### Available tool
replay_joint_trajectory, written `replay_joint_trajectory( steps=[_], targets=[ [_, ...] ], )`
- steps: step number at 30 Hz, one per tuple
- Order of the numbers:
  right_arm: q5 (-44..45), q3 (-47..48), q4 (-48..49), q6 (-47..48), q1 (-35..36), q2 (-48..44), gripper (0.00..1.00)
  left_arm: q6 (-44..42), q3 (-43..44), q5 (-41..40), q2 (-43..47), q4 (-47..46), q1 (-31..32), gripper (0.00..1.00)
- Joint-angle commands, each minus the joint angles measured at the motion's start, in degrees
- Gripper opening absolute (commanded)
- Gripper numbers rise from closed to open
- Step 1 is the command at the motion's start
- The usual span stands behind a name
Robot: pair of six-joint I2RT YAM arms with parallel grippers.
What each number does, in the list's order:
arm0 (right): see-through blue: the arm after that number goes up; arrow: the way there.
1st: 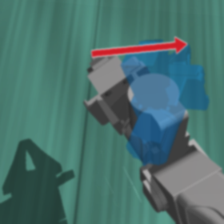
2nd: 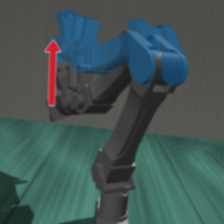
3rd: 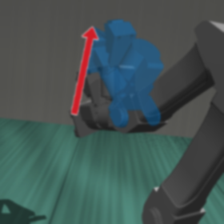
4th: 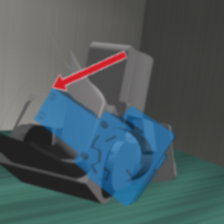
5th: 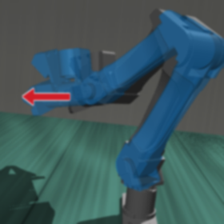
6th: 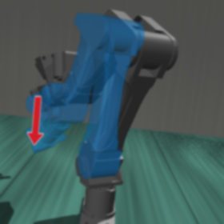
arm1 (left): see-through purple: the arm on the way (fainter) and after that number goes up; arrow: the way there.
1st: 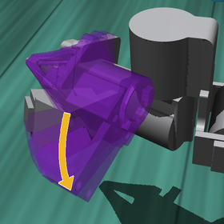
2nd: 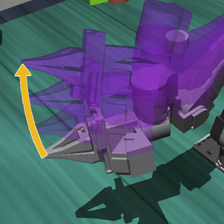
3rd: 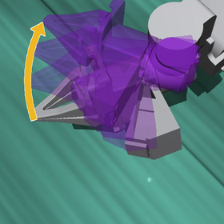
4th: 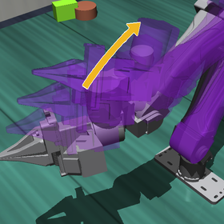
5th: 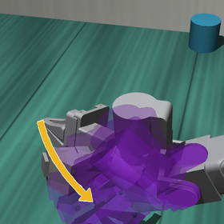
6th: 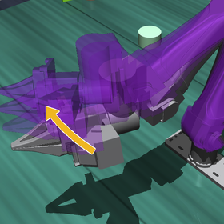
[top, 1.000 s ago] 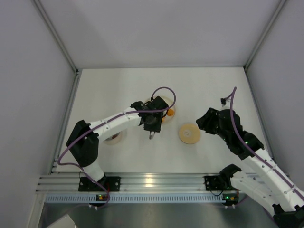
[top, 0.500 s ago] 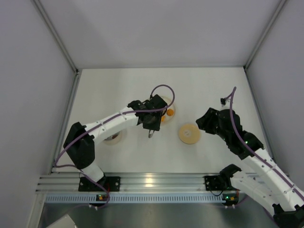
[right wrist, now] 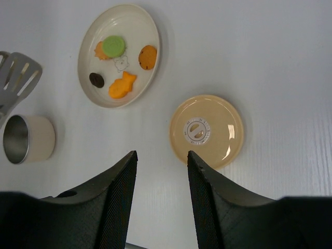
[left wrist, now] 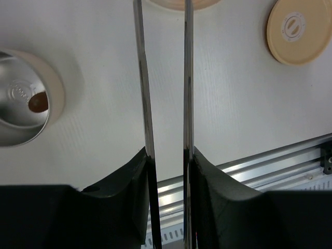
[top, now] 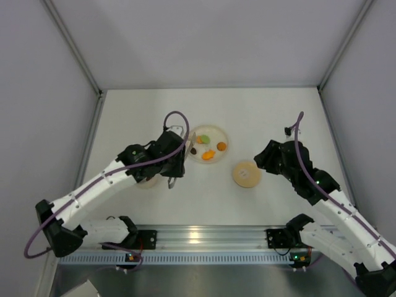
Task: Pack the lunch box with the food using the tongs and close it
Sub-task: Place the fake food in the packing box.
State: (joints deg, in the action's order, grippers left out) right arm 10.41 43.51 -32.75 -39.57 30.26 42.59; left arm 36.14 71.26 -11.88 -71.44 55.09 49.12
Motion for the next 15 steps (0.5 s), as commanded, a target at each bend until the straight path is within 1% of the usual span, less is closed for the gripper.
replay_joint_trajectory(
  steps=[1, 10, 15],
  targets=[
    [0.1, 0.8, 1.6, 0.3, 1.1, 0.6, 0.43, 2.9, -4.1, -3.0, 7.4, 6.5, 0.2, 0.32],
    [0.0, 0.4, 2.2, 0.2, 1.1, 1.3, 0.43, 7.1, -12.4, -4.6, 24.0, 17.1, 0.2, 0.34],
    [0.0, -0.8, 3.7, -0.3, 1.1, 1.8, 0.43, 9.5, -13.7, -6.0, 28.6, 22.9, 0.2, 0.34]
  ],
)
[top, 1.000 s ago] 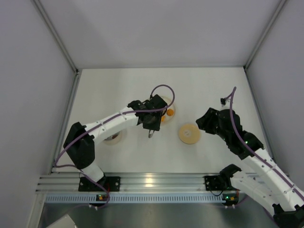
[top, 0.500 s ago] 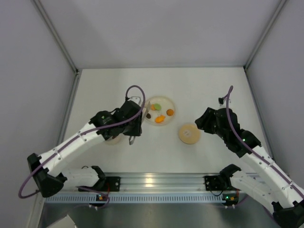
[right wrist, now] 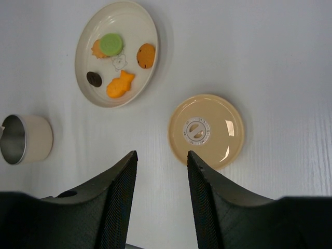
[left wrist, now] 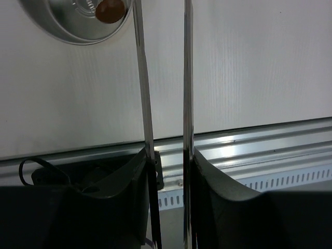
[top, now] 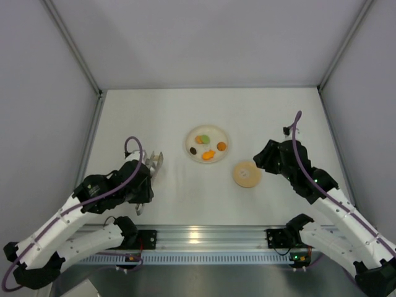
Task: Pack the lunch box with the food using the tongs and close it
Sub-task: Place the fake food in the packing box.
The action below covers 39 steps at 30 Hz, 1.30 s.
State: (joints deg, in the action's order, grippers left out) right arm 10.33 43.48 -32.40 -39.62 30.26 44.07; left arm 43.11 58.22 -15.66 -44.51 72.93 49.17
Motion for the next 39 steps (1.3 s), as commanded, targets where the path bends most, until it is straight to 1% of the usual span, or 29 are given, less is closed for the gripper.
replay_joint_trajectory(
  steps=[1, 9, 18, 19, 20, 29, 32, 35, 38, 39],
  targets=[
    [-0.1, -1.0, 3.6, -0.4, 1.1, 0.6, 0.43, 2.9, -0.8, -2.4, 2.8, 5.6, 0.1, 0.35],
    [-0.6, -1.9, 4.6, -0.5, 1.1, 1.2, 0.43, 7.9, -3.7, -6.0, 7.2, 9.5, 0.1, 0.37],
    [-0.5, -2.6, 5.1, -0.5, 1.1, 1.1, 0.43, 10.4, -6.1, -6.2, 9.9, 10.7, 0.1, 0.39],
    [-0.7, -2.7, 5.1, -0.5, 1.1, 1.1, 0.43, 10.5, -5.8, -6.3, 9.9, 10.9, 0.1, 0.4],
    [-0.7, -2.8, 5.2, -0.5, 1.0, 1.1, 0.43, 10.6, -5.7, -6.4, 9.9, 11.1, 0.1, 0.44],
    [-0.7, -2.4, 5.2, -0.5, 1.1, 0.9, 0.43, 10.7, -5.7, -6.4, 9.8, 11.1, 0.1, 0.48],
    [-0.6, -2.4, 5.2, -0.4, 1.1, 1.0, 0.43, 10.0, -5.1, -6.0, 9.1, 10.0, 0.1, 0.48],
    [-0.6, -2.3, 5.2, -0.4, 1.1, 1.3, 0.43, 8.1, -3.4, -5.2, 6.3, 7.4, 0.1, 0.48],
    [-0.7, -2.2, 5.3, -0.4, 1.1, 1.4, 0.43, 5.5, 0.0, -4.6, 1.2, 3.4, 0.1, 0.47],
    [-0.6, -2.1, 5.3, -0.4, 1.1, 1.4, 0.43, 4.7, 1.1, -4.4, -1.8, 2.3, 0.1, 0.47]
  ],
)
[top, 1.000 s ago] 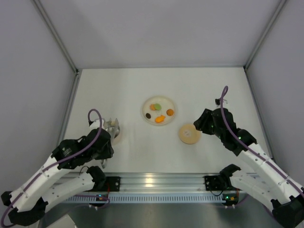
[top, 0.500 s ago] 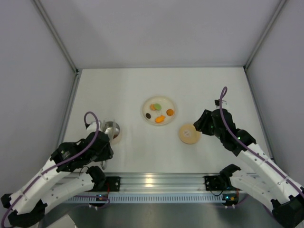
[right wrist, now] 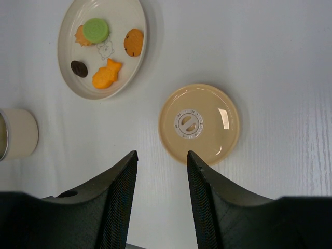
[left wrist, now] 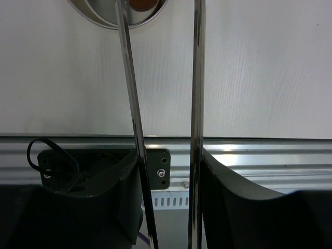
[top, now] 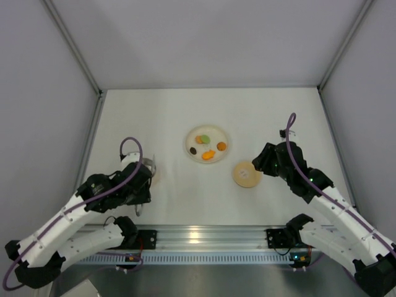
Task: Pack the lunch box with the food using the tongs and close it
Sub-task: Place the fake food in the packing box, then pick up the fake food from the plate.
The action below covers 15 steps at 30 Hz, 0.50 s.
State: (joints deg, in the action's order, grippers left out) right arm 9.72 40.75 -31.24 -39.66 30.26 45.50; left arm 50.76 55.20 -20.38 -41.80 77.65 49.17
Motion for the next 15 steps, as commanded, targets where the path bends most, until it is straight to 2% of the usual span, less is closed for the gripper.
replay_joint_trajectory(
  steps=[1, 9, 15],
  targets=[
    [0.0, 0.7, 4.1, -0.4, 1.1, -0.1, 0.43, -4.6, 6.1, 0.8, -6.1, -3.7, 0.1, 0.48],
    [0.1, 1.2, 2.6, -0.2, 1.1, -1.0, 0.43, -12.3, 14.8, 4.6, -24.6, -17.9, 0.1, 0.5],
    [0.4, 1.7, 1.3, 0.1, 1.1, -1.6, 0.43, -15.2, 21.3, 7.6, -37.4, -24.3, 0.1, 0.52]
  ],
)
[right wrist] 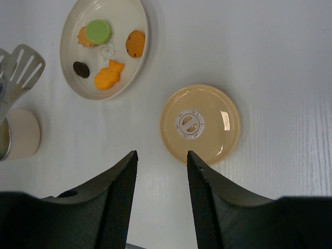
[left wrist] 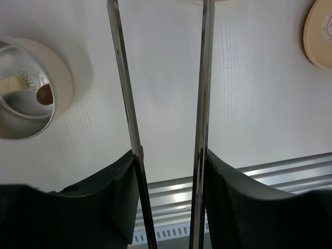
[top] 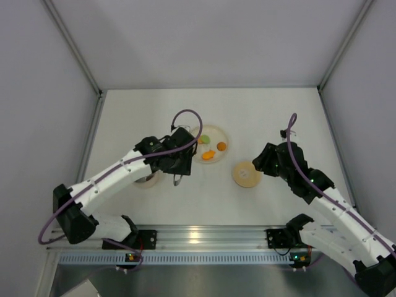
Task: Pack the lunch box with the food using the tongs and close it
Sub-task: Pick up the fake food from the plate.
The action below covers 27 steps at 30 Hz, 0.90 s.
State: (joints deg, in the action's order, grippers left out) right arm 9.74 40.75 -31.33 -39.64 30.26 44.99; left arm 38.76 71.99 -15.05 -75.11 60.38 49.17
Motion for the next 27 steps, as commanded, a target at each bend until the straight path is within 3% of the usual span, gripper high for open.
replay_joint_trajectory(
  steps=[1, 12, 27],
  targets=[
    [0.5, 1.7, 1.3, 0.1, 1.1, -1.4, 0.43, -3.4, 5.3, 2.4, -5.5, -8.2, 0.1, 0.52],
    [1.4, 1.9, -0.9, 0.5, 1.1, -3.5, 0.43, -5.9, 15.0, 3.5, -22.2, -11.1, 0.1, 0.53],
    [1.4, 1.2, -0.9, 0.5, 1.1, -4.3, 0.44, -6.0, 16.4, -0.9, -26.2, -10.0, -0.2, 0.53]
  ],
)
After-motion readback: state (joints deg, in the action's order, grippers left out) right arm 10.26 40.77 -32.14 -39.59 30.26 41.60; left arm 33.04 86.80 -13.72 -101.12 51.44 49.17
